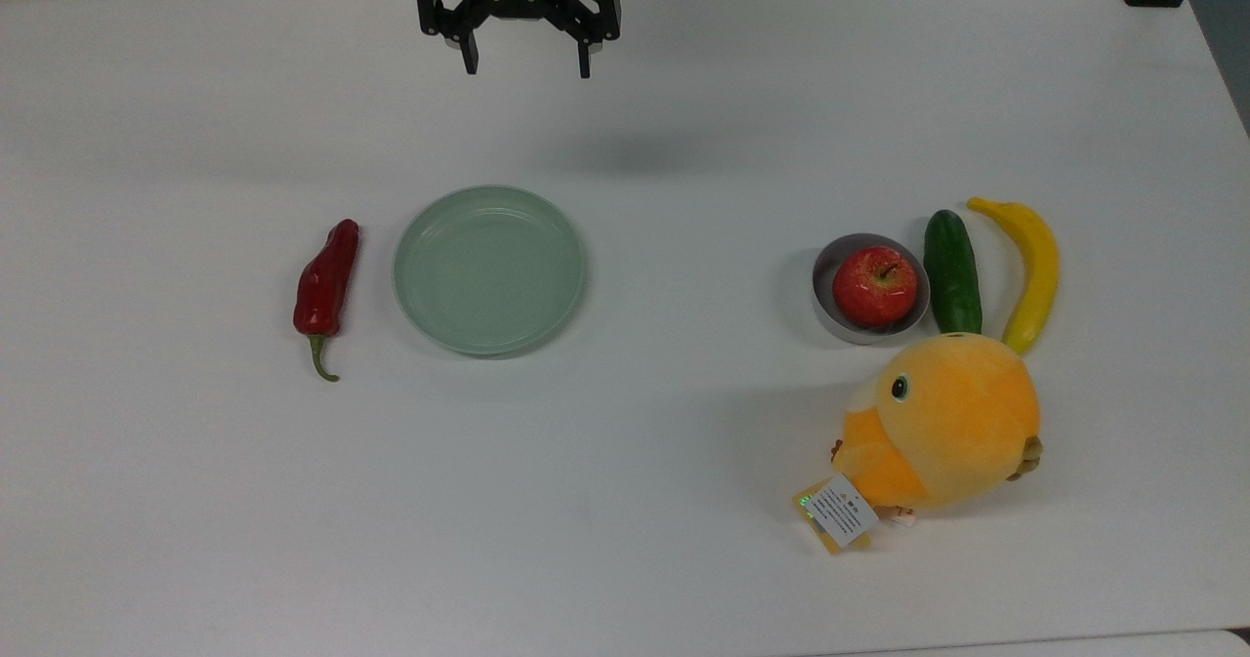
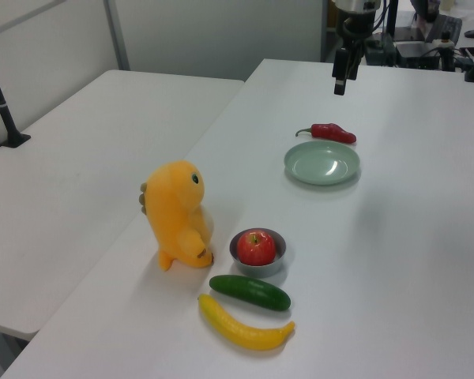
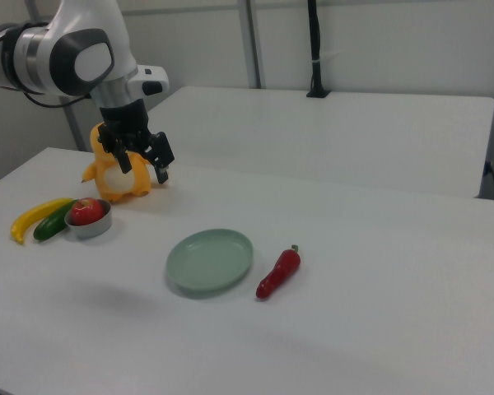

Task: Red apple placed in the center of the desktop
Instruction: 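Move the open gripper over the red apple in the grey bowl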

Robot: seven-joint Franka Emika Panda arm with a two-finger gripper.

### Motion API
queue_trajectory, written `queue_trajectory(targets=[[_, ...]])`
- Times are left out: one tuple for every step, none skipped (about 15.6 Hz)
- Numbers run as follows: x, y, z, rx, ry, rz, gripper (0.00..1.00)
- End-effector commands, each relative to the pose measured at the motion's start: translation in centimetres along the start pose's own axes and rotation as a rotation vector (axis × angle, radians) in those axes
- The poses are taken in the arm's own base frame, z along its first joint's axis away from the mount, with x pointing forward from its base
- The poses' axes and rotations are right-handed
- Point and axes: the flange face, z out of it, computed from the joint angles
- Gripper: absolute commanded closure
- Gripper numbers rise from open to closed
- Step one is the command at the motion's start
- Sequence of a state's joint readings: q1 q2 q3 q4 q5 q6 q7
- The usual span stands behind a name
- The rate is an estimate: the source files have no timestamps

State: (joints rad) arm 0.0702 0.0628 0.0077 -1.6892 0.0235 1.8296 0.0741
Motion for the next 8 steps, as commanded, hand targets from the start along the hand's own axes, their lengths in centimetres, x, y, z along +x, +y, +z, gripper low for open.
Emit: queue_trajectory(targets=[[-0.5, -0.7, -2.2, 0.032, 0.001, 0.003, 0.00], [-0.4, -0.9, -1.6, 0.032, -0.007, 0.001, 0.00], [-0.4, -1.5, -1.6, 0.033, -0.006, -0.008, 0.00], [-0.5, -1.5, -1.6, 0.032, -0.007, -0.009, 0.00], [-0.5, -1.6, -1.5, 0.032, -0.013, -0.010, 0.00], [-0.7, -1.7, -1.4, 0.032, -0.020, -0.012, 0.00], [-0.9, -2.1, -1.1, 0.031, -0.028, -0.019, 0.00], [-1.0, -2.2, -1.2, 0.032, -0.025, -0.022, 0.00]])
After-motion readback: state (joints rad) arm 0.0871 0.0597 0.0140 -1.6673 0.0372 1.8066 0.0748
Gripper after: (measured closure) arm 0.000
